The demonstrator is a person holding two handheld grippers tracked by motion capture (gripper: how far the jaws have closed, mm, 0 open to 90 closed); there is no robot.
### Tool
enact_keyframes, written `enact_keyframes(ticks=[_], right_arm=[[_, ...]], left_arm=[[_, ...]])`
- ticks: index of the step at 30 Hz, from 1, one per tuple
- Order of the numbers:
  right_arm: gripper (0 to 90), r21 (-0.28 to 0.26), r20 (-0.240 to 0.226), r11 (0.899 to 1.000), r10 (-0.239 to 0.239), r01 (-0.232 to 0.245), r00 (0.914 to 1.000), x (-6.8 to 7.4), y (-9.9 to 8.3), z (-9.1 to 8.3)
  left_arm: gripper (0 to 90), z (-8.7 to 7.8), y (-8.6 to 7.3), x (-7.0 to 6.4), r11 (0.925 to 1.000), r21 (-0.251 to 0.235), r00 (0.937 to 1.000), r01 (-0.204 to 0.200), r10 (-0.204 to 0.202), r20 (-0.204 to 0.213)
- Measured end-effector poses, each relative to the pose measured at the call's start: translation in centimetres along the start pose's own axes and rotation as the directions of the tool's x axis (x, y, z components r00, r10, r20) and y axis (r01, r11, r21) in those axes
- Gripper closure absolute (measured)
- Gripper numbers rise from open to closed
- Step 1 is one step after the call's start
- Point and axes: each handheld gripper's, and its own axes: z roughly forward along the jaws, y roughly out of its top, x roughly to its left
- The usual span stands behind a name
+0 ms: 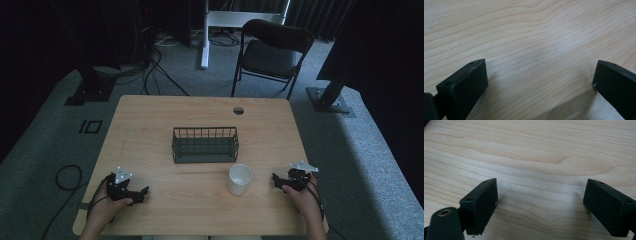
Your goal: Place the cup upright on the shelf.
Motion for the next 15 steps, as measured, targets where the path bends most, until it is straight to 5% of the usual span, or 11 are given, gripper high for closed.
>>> enact_keyframes(ticks=[15], right_arm=[[11.7, 0.001, -0.001, 1.0, -0.001, 0.001, 1.0, 0.0, 0.0, 0.0]], left_arm=[[0.3, 0.5, 1.0, -2.3, 0.9963, -0.022, 0.9951, -0.083, 0.084, 0.052]])
